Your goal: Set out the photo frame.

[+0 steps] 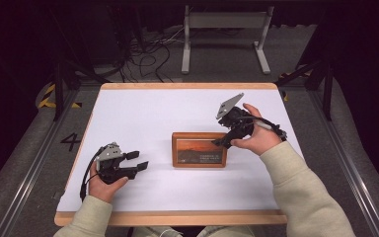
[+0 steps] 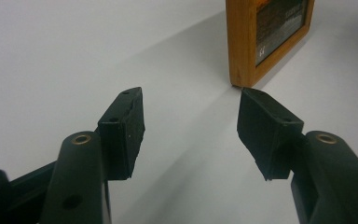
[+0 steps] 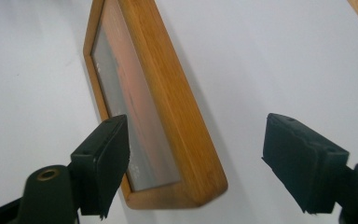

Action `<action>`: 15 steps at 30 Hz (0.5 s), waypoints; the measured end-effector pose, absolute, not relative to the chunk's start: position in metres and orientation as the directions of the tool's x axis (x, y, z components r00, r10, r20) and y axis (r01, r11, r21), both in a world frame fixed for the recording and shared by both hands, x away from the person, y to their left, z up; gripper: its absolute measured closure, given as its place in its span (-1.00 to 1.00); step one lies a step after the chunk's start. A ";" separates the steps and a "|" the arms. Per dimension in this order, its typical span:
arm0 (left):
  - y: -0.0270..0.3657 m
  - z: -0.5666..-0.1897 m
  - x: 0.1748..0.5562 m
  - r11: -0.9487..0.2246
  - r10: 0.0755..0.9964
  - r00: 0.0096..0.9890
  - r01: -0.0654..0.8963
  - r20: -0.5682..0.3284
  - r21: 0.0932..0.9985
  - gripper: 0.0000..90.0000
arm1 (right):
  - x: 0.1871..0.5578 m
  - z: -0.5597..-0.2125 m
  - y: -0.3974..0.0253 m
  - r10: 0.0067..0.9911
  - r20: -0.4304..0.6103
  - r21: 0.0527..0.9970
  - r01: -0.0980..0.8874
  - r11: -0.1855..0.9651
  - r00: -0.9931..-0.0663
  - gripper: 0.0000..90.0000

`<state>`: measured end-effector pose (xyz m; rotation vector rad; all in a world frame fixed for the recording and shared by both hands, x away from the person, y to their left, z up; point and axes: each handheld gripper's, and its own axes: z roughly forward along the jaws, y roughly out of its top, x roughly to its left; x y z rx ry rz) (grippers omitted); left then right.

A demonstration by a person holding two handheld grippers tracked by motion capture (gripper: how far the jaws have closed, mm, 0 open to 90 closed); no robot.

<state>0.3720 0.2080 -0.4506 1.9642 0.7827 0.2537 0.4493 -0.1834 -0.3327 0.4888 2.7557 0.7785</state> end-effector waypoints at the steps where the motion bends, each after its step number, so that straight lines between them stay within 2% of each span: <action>1: 0.208 -0.451 0.372 -0.322 0.620 0.771 0.418 -0.144 0.850 -0.07 | 0.448 -0.332 -0.186 0.385 -0.129 0.545 0.259 0.798 -0.914 -0.48; 15: 0.207 -0.450 0.374 -0.318 0.612 0.775 0.426 -0.160 0.847 -0.19 | 0.434 -0.325 -0.225 0.458 -0.111 0.594 0.311 0.742 -0.882 -0.50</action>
